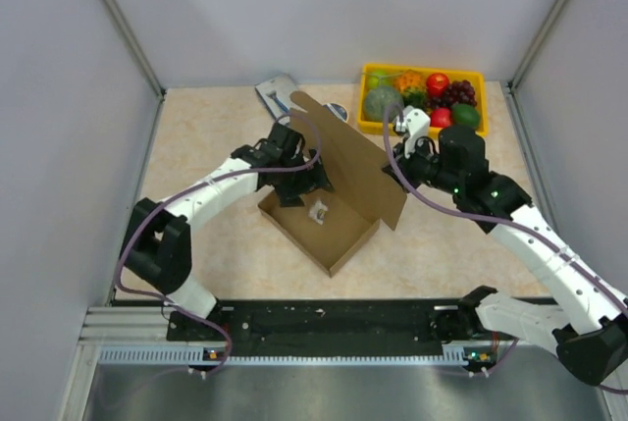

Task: Fold the paper box

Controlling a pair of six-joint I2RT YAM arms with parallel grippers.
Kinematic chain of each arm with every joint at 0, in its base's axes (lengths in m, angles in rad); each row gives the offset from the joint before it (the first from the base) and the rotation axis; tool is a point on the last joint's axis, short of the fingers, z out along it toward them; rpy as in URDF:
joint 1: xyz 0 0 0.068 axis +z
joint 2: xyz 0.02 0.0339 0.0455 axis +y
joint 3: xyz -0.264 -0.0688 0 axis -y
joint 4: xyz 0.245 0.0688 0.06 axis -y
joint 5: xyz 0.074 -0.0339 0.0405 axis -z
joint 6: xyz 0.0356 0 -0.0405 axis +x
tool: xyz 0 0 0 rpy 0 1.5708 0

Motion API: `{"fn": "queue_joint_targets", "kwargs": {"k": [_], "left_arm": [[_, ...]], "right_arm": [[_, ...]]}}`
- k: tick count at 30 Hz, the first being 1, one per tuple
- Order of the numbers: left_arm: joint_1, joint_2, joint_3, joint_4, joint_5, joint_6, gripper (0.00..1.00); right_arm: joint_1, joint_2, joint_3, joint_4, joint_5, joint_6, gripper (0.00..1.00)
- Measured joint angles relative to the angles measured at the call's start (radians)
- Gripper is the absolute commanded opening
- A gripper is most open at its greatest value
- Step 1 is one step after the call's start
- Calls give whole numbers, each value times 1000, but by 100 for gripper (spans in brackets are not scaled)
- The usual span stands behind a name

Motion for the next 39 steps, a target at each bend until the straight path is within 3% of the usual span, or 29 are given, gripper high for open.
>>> {"fn": "queue_joint_targets", "kwargs": {"k": [5,9,13,16,19,25,29,30,32,33,35,38,39], "left_arm": [[-58,5,-4,84,13,70,98],[-31,-146,-31,138,-50,254,98],[115,-353,-98,240,-16,484,98],[266,-403,-120,342,24,634,98],[346,-386,-156,428,119,717,98],[428,-212,-169,614,487,784,95],[457,-140,-169,658,650,792,75],[459,-139,-169,657,666,796,63],[459,-140,-168,653,668,805,55],[459,-140,-167,650,663,805,44],[454,-143,-169,650,636,789,35],[421,-175,-204,668,560,760,23],[402,-197,-229,679,530,751,19]], "right_arm": [[-37,1,-34,29,-94,-63,0],[-92,0,-39,35,-216,-129,0],[-133,-1,-39,32,-300,-203,0],[-158,1,-38,24,-359,-239,0],[-176,21,-36,17,-408,-257,0],[-182,86,-9,12,-465,-265,0],[-188,107,8,7,-477,-266,0],[-190,112,12,6,-474,-265,0],[-194,122,25,0,-466,-260,0],[-196,127,32,0,-456,-253,7],[-199,138,44,0,-435,-219,24],[-200,146,48,7,-381,-135,26],[-200,147,48,8,-367,-105,36]]}}
